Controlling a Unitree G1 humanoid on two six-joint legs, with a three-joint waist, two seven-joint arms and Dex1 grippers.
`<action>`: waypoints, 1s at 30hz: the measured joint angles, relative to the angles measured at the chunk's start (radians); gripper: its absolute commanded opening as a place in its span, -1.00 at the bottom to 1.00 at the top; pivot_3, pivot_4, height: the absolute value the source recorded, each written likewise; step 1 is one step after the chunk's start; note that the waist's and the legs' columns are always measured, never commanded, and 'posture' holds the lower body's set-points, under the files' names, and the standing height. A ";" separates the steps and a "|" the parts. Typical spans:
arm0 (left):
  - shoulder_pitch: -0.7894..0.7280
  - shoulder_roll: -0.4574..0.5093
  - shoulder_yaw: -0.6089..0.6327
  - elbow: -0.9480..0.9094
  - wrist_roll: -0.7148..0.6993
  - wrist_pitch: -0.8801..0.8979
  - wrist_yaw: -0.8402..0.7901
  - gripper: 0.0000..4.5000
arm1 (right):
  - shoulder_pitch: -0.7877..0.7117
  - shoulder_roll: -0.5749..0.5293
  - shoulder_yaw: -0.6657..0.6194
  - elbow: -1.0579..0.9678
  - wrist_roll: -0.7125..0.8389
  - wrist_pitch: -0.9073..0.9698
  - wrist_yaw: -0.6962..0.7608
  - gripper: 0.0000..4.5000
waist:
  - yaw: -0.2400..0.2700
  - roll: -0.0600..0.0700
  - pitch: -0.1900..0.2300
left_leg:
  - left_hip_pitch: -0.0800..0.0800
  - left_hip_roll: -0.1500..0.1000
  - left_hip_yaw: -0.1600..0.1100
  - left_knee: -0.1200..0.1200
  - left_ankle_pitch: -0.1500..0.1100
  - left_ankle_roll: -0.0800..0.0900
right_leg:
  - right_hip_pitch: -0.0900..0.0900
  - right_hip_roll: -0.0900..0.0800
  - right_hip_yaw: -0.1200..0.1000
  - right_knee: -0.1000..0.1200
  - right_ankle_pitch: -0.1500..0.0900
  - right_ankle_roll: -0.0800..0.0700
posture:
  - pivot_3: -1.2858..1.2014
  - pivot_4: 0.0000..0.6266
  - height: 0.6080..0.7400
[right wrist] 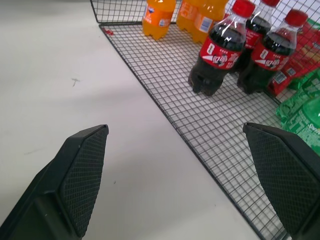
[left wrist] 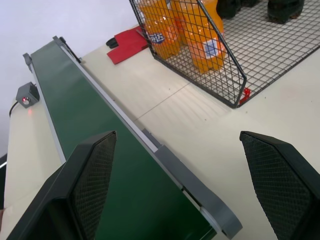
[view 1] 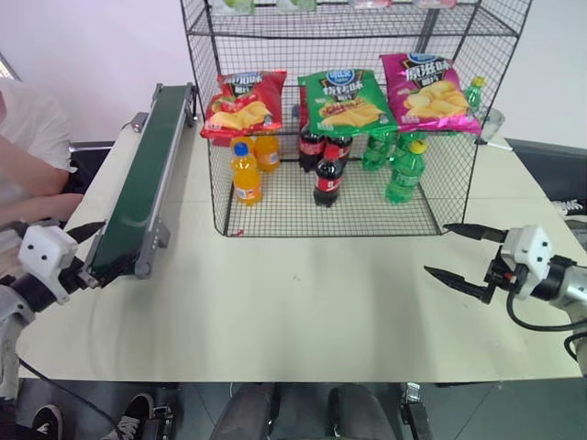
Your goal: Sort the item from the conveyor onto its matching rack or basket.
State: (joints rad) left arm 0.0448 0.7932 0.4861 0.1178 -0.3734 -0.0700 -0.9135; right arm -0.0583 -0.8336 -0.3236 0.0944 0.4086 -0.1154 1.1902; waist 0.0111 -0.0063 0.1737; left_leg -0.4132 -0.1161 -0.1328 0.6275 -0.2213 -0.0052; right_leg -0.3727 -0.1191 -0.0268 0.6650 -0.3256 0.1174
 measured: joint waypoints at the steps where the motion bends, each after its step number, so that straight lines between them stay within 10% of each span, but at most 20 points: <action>1: 0.000 0.000 0.000 0.000 0.000 -0.002 0.000 0.83 | -0.001 0.000 0.000 0.002 0.000 0.000 0.001 1.00 | 0.000 0.000 0.000 | 0.000 0.000 0.000 0.000 0.000 0.000 | 0.000 0.000 0.000 0.000 0.000 0.000 | 0.03 -0.52 1.00; 30: 0.032 0.001 -0.003 -0.026 -0.054 0.108 -0.085 0.83 | -0.048 0.004 0.008 0.038 -0.012 -0.030 -0.005 1.00 | 0.000 0.001 0.000 | 0.000 0.000 0.000 -0.001 0.000 0.000 | 0.000 0.000 0.000 0.000 0.000 0.000 | 0.03 -0.52 1.00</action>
State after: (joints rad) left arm 0.0766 0.7940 0.4831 0.0916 -0.4273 0.0382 -0.9990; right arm -0.1065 -0.8294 -0.3160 0.1326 0.3971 -0.1458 1.1852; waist 0.0113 -0.0055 0.1741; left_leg -0.4132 -0.1157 -0.1327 0.6267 -0.2213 -0.0053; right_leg -0.3730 -0.1190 -0.0268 0.6648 -0.3257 0.1172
